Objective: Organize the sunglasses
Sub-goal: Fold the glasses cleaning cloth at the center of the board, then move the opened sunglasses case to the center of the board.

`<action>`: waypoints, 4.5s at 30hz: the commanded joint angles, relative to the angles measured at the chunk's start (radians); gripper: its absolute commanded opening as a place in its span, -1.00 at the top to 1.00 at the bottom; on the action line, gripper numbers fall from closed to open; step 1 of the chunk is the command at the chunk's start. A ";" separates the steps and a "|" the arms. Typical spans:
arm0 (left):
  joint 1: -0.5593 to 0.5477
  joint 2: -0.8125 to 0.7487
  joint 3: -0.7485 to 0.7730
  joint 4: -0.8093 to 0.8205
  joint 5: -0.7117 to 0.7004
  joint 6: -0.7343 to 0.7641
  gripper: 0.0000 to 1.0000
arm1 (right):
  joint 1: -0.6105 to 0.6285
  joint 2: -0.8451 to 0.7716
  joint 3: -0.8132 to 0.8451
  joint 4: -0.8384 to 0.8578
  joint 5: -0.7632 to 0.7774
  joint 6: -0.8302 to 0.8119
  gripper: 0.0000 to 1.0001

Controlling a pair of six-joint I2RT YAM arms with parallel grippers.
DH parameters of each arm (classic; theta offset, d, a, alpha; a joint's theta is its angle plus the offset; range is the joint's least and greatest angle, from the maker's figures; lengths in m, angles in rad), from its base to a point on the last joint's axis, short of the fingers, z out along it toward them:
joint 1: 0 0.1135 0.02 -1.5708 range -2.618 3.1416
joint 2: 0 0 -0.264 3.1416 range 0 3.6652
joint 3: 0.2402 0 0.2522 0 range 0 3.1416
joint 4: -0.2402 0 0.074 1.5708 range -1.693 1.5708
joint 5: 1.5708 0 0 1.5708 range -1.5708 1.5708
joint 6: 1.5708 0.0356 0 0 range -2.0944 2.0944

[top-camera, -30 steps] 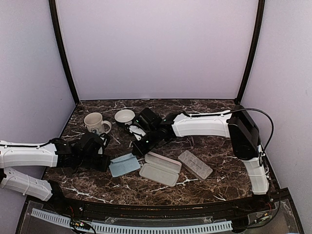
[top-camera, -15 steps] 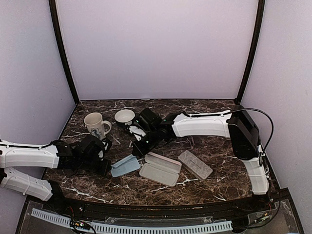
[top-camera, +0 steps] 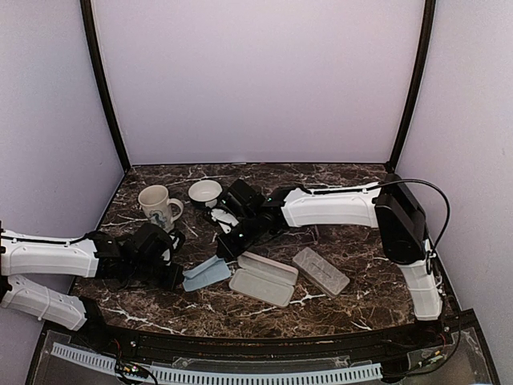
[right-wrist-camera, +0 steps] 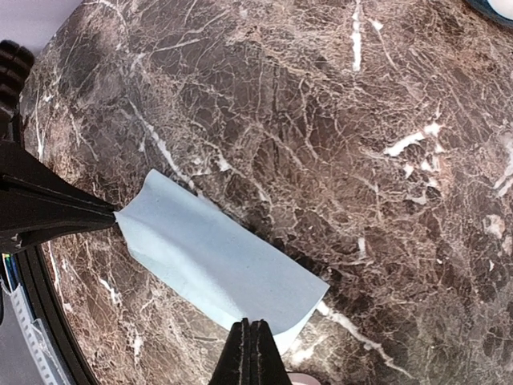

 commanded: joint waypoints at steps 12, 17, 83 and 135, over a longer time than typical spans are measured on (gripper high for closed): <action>-0.003 -0.033 -0.043 0.037 0.004 0.007 1.00 | 0.039 -0.016 -0.004 -0.099 0.083 0.040 1.00; -0.003 -0.048 -0.049 0.036 0.002 0.010 1.00 | 0.050 -0.013 0.010 -0.119 0.095 0.040 1.00; 0.013 0.024 -0.022 0.047 -0.027 -0.008 0.11 | 0.012 0.088 0.152 -0.155 0.107 -0.011 0.47; 0.029 -0.044 -0.039 0.107 0.026 0.003 -0.05 | 0.143 -0.286 -0.428 -0.224 0.402 0.044 0.46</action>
